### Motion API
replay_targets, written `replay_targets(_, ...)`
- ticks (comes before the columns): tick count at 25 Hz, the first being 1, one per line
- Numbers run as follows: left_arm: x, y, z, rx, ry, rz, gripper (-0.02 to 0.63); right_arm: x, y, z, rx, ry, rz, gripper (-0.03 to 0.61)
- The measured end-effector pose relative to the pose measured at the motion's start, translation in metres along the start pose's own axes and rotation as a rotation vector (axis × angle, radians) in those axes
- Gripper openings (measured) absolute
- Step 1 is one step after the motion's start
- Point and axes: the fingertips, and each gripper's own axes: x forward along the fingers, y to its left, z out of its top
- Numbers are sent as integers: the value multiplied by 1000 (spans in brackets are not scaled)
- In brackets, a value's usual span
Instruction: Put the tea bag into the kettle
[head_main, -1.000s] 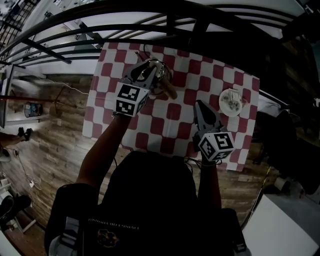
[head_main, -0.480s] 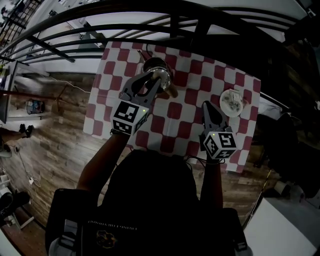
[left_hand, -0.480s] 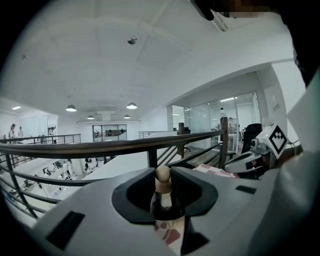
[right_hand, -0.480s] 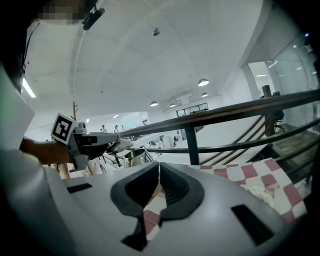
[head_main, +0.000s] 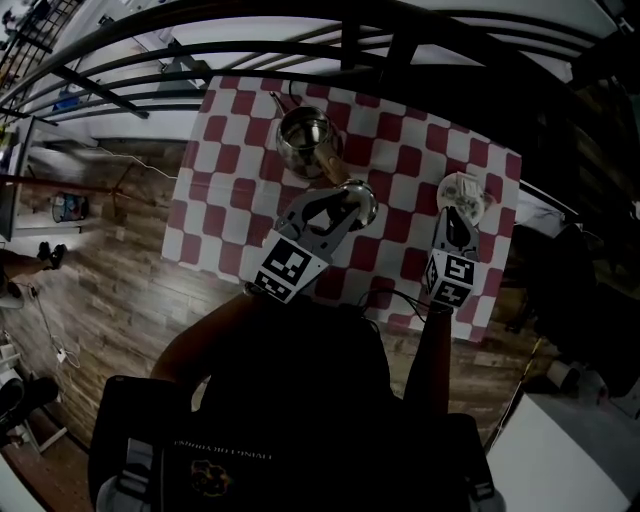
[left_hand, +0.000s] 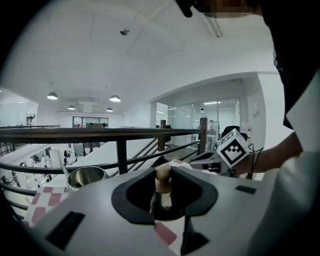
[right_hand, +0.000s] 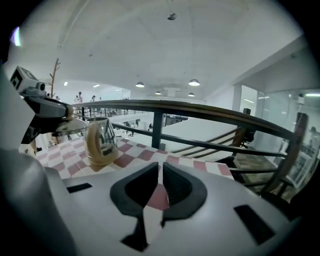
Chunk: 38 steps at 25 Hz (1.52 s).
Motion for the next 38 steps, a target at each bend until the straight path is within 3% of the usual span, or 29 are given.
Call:
replay_targets(7, 30, -23, -7, 54, 31, -65, 103, 32, -43, -36, -30, 123, -68, 92)
replay_targets(23, 96, -22, -46, 52, 132, -96, 103, 94, -69, -75, -3, 229, -62, 97)
replay_targets(31, 102, -13, -51, 36, 154, -91, 103, 111, -72, -86, -1, 278, -66, 94)
replay_targets(33, 102, -12, -50, 41, 154, -95, 103, 111, -74, -89, 0, 291, -79, 17)
replay_targets(38, 98, -14, -46, 50, 145, -99, 103, 100, -68, -76, 38, 240, -78, 15)
